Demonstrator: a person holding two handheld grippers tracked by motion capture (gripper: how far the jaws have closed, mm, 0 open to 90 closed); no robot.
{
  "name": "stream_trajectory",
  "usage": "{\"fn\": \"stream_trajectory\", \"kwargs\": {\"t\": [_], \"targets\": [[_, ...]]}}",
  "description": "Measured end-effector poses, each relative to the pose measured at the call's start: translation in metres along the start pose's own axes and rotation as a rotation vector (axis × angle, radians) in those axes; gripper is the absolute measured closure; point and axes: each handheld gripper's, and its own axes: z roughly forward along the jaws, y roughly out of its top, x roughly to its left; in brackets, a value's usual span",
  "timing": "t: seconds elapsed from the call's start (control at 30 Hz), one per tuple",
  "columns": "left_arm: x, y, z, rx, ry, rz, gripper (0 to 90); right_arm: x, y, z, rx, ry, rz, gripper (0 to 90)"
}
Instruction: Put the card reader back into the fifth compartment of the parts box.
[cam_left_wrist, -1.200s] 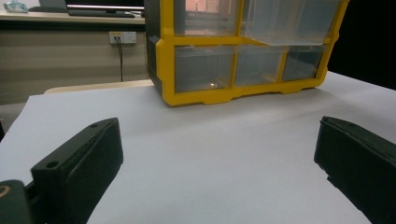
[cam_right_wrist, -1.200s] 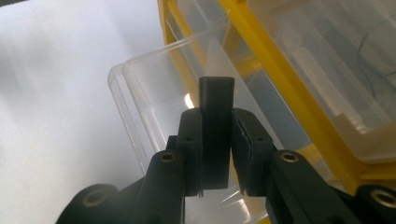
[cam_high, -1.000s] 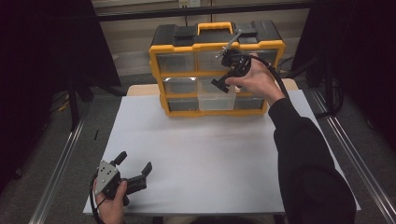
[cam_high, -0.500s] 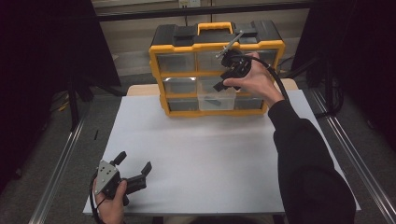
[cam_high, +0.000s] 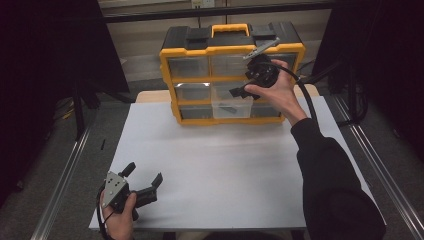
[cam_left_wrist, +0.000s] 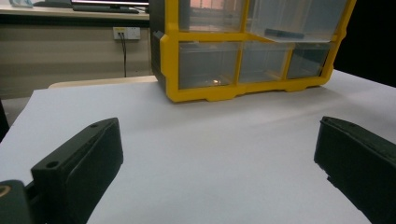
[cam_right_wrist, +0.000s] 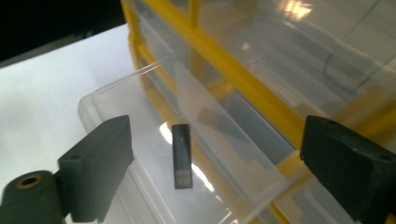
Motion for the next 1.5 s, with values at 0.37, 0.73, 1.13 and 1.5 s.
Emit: {"fn": "stream_trajectory", "kwargs": {"t": [0.37,0.73,1.13,1.5], "targets": [[0.000,0.000,-0.005,-0.009,-0.005,0.012,1.3,0.007,-0.036,-0.023,-0.146,-0.107,0.062,6.0],[0.000,0.000,-0.005,-0.013,0.010,0.001,1.3,0.017,-0.080,-0.035,-0.289,-0.181,0.097,5.6],[0.000,0.000,-0.003,-0.011,0.016,-0.008,1.3,0.040,-0.127,-0.036,-0.355,-0.262,0.117,2.2],[0.000,0.000,-0.003,-0.013,0.024,-0.008,1.2,0.052,-0.166,-0.038,-0.375,-0.300,0.168,1.0]]}}
